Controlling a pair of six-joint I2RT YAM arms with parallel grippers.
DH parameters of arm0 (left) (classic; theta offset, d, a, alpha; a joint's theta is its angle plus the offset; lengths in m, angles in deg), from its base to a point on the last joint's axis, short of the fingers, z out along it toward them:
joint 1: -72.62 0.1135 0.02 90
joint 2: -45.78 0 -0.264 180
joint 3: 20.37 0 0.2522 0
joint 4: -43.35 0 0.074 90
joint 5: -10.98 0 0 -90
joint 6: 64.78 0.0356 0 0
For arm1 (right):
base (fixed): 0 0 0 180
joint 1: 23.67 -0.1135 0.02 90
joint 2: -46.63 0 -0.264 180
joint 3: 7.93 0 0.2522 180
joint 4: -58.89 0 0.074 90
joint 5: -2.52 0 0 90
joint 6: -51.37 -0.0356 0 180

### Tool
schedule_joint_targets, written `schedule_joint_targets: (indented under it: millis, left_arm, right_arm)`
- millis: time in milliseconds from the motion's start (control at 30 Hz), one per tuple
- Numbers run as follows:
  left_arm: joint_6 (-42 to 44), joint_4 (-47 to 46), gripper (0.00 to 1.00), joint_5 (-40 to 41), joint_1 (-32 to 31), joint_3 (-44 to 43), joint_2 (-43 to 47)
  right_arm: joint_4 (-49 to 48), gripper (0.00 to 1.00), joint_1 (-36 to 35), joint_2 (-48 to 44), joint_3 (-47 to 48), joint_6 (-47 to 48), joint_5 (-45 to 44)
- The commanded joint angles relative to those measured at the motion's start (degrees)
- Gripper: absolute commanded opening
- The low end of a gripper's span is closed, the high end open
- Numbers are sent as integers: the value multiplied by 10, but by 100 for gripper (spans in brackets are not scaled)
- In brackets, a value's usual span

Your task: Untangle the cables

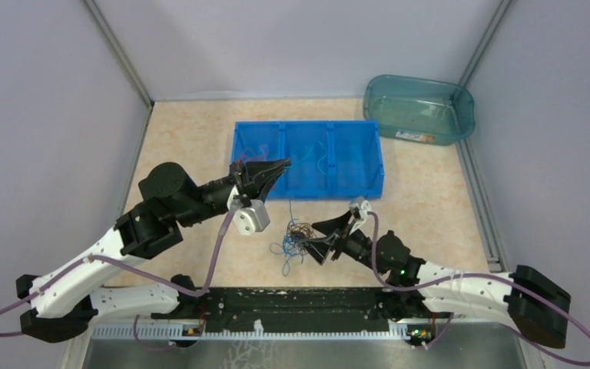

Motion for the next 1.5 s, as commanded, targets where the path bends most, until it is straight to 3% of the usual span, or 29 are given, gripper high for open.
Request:
schedule_joint_targets:
  millis: [0,100,233,633,733,1000,1467]
  left_arm:
    - [-27,50,1,-56,2,-21,4]
    - [-20,58,1,-68,3,-17,0]
    - [-21,59,1,-90,2,-17,-5]
    - [-47,68,1,-125,2,-52,-28]
    - [-49,67,1,-126,2,-57,-28]
    - [-33,58,1,-129,2,-78,-34]
    - [-19,49,1,-154,2,-172,-74]
  right_arm:
    - [32,82,5,-82,49,66,12]
    - [109,85,5,-112,80,98,34]
    - [112,88,5,-118,100,136,46]
    - [-77,80,6,78,197,174,127]
    - [-114,75,6,114,207,162,133]
    - [-261,40,7,170,150,65,172]
    - [-318,27,6,225,79,17,142]
